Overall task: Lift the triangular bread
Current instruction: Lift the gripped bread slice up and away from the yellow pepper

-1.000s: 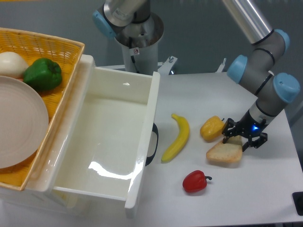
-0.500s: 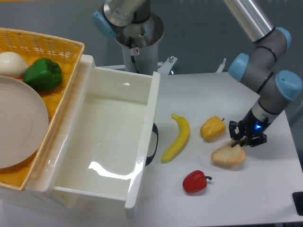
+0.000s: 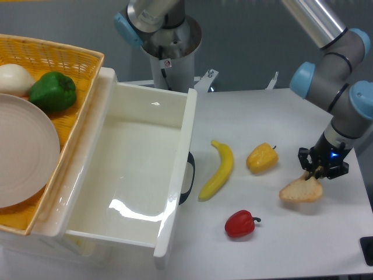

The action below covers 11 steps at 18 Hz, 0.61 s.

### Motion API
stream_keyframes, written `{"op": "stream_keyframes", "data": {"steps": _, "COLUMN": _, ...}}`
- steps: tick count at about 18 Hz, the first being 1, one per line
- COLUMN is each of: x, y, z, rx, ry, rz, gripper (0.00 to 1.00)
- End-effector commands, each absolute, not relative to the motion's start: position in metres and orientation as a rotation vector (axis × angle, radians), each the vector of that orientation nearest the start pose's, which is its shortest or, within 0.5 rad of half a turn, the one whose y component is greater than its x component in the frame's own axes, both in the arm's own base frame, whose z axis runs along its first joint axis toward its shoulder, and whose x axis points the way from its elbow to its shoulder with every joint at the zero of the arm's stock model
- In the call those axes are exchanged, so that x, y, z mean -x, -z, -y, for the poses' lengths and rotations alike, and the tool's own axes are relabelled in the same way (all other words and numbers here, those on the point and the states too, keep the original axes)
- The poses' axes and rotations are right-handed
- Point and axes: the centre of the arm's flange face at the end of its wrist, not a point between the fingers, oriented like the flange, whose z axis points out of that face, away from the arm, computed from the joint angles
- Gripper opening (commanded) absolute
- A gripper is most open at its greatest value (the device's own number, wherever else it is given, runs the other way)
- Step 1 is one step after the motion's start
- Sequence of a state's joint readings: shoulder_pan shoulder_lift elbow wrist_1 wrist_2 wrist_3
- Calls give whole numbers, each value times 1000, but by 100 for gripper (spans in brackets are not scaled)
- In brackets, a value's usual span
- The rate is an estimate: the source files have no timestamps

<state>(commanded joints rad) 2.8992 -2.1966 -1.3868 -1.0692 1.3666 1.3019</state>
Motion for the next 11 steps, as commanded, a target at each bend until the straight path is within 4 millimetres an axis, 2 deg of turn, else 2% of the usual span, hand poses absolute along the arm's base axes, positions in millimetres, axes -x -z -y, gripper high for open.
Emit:
{"op": "stream_keyframes", "data": {"steps": 3, "x": 666, "y": -261, "z": -309, "rx": 3018, "ry": -118, "rz": -268, "gripper": 0}}
{"op": "stream_keyframes", "data": {"steps": 5, "x": 675, "y": -269, "z": -310, "rx": 3013, "ry": -128, "rz": -390, "gripper": 0}}
{"op": "stream_keyframes", "data": {"steps": 9, "x": 686, "y": -283, "z": -313, "rx": 3007, "ry": -140, "rz": -439, "gripper": 0}}
{"op": "stream_keyframes", "data": {"steps": 11, "x": 687, "y": -294, "z": -312, "rx": 3013, "ry": -84, "rz": -449, "gripper": 0}}
